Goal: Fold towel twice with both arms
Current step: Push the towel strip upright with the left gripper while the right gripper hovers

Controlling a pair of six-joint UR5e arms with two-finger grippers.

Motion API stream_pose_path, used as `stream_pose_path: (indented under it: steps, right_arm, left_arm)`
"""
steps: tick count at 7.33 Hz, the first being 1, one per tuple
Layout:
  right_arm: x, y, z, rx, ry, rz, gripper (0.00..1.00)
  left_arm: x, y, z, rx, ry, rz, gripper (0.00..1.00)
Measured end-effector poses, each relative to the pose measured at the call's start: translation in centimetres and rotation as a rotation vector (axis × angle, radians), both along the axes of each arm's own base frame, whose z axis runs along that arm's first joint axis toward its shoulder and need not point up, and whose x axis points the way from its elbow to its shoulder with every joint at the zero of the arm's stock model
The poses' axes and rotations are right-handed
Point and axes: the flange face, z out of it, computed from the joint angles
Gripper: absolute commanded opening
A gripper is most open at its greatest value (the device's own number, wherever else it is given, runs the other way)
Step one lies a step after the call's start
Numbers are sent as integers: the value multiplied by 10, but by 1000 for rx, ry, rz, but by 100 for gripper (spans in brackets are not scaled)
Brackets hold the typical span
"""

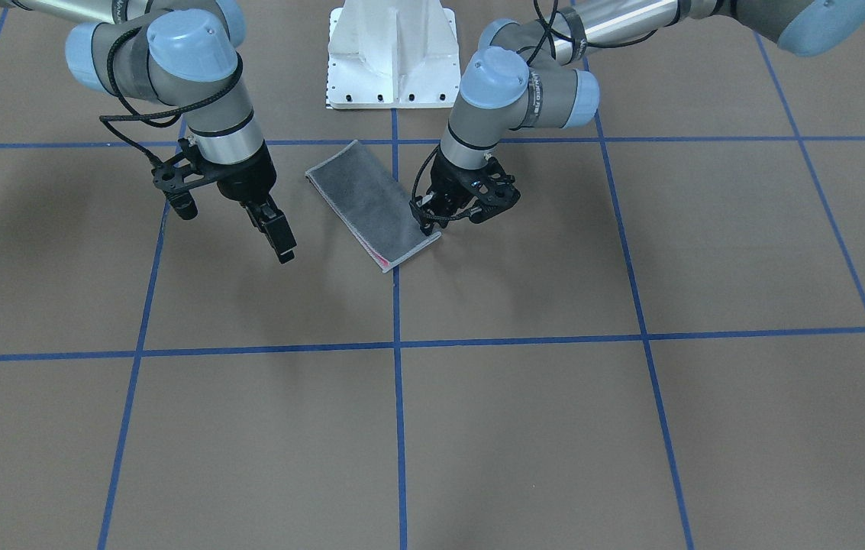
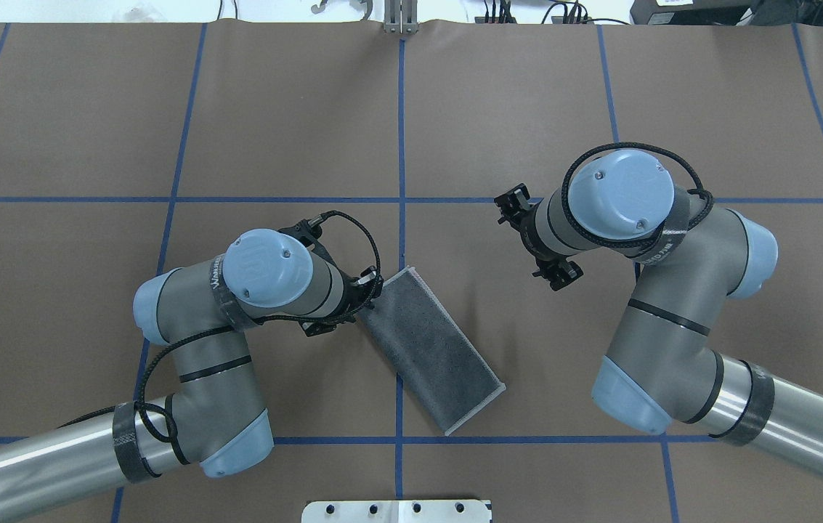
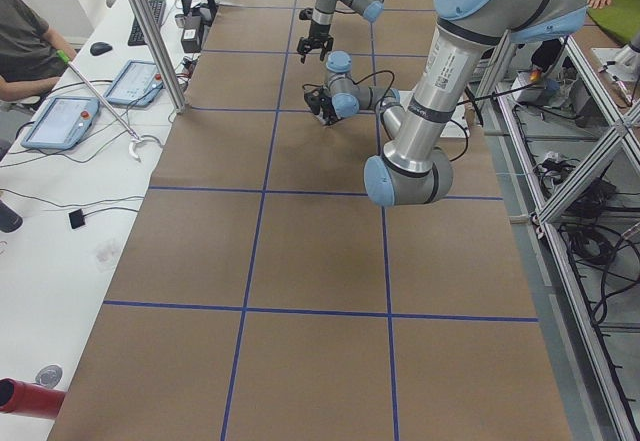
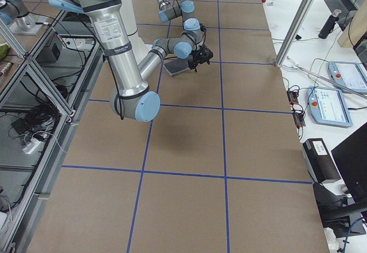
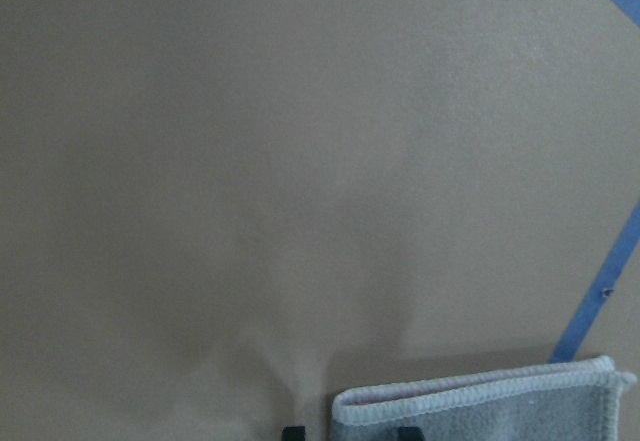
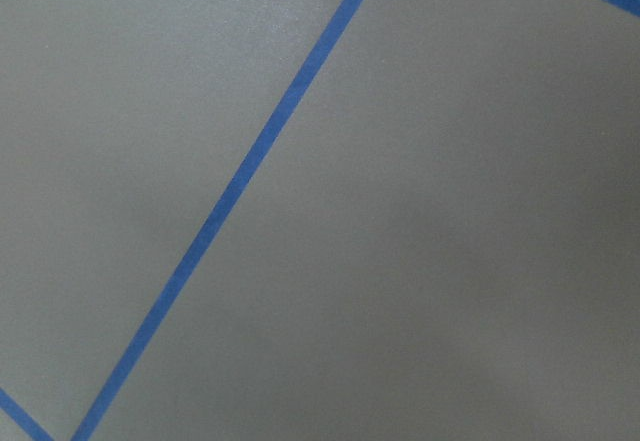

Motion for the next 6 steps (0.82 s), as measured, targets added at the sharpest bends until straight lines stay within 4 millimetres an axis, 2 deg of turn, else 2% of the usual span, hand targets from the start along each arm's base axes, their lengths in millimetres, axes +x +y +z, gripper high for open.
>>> stream_pose_path:
  steps: [1, 2, 5, 6]
  right_arm:
    - [0, 0, 0, 0, 0, 0, 100]
    - [0, 0, 0, -1, 0, 0, 100]
    - [3, -1, -3, -4, -6, -2, 100]
    - [5, -3, -4, -8, -10, -4, 100]
  left_arm:
    - [1, 0, 0, 0, -1, 1, 11]
    - [1, 0, 0, 0, -1, 1, 0]
    - [0, -3, -3, 3, 3, -3, 0]
    - [0, -6, -11, 21, 10, -3, 0]
